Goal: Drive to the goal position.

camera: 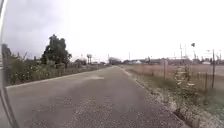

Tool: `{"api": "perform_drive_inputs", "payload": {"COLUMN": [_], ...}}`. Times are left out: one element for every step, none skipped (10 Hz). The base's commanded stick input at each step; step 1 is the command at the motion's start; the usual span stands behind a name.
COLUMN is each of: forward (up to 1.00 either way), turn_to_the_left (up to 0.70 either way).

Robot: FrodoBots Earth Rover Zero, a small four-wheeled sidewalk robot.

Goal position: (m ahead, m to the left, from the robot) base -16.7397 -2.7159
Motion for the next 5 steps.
{"api": "perform_drive_inputs", "payload": {"forward": [0.08, 0.08, 0.08, 0.08, 0.08], "turn_to_the_left": [0.00, 0.00, 0.00, 0.00, 0.00]}}
